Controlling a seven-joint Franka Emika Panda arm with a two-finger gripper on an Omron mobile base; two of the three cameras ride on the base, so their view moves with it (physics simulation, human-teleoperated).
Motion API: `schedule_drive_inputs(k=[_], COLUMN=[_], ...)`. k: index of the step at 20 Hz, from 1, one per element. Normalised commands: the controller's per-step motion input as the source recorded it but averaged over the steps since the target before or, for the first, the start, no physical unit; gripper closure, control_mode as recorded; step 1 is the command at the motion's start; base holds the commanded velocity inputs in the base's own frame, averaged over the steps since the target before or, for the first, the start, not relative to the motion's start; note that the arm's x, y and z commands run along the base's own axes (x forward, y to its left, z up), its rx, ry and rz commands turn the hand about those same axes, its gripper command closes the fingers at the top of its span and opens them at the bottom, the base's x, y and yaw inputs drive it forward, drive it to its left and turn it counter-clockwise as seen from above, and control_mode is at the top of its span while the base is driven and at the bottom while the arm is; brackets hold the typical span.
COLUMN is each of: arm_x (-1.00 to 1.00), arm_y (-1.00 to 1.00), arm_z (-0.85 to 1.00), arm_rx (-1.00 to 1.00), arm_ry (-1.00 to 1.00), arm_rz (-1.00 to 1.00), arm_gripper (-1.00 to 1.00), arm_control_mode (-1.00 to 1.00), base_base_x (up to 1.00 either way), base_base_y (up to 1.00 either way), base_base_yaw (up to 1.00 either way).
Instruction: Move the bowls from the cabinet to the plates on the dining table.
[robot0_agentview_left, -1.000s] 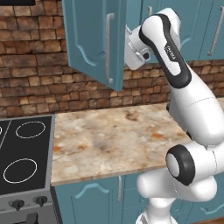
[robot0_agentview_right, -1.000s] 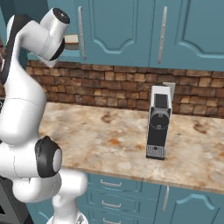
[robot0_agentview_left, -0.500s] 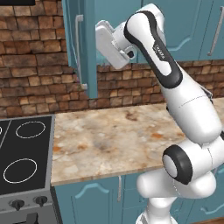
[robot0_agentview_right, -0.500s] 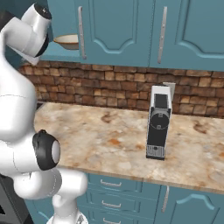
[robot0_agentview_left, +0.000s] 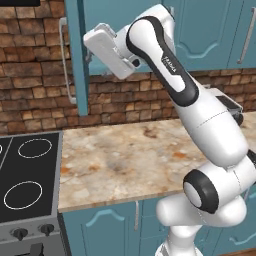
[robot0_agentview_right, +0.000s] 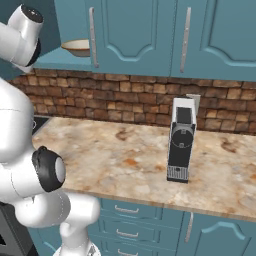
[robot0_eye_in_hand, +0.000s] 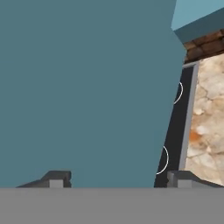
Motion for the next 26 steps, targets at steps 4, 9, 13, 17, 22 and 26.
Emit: schedule_drive_inputs(k=[4,9,13,17,22,26], arm_x=[-0.37,-0.55,-0.44,-0.35,-0.26,-0.09], arm_y=[-0.25,-0.61,-0.69,-0.74,-0.77,-0.59], arm_z=[0.05,0.37,0.16,0.0,0.0,0.0], arm_rx=[0.0,0.0,-0.04,-0.21,-0.26,-0.24], arm_ry=[-0.05,-0.17,-0.12,-0.03,0.0,0.0], arm_rz=[-0.01,-0.04,-0.05,-0.07,-0.04,-0.01], arm_gripper=[-1.0,-1.0,-1.0,-1.0,-1.0,-1.0], arm_control_mode=[-1.0,-1.0,-1.0,-1.0,-1.0,-1.0], base_base_x=[0.0,0.0,0.0,0.0,0.0,0.0], base_base_y=[0.0,0.0,0.0,0.0,0.0,0.0], base_base_yaw=[0.0,0.0,0.0,0.0,0.0,0.0])
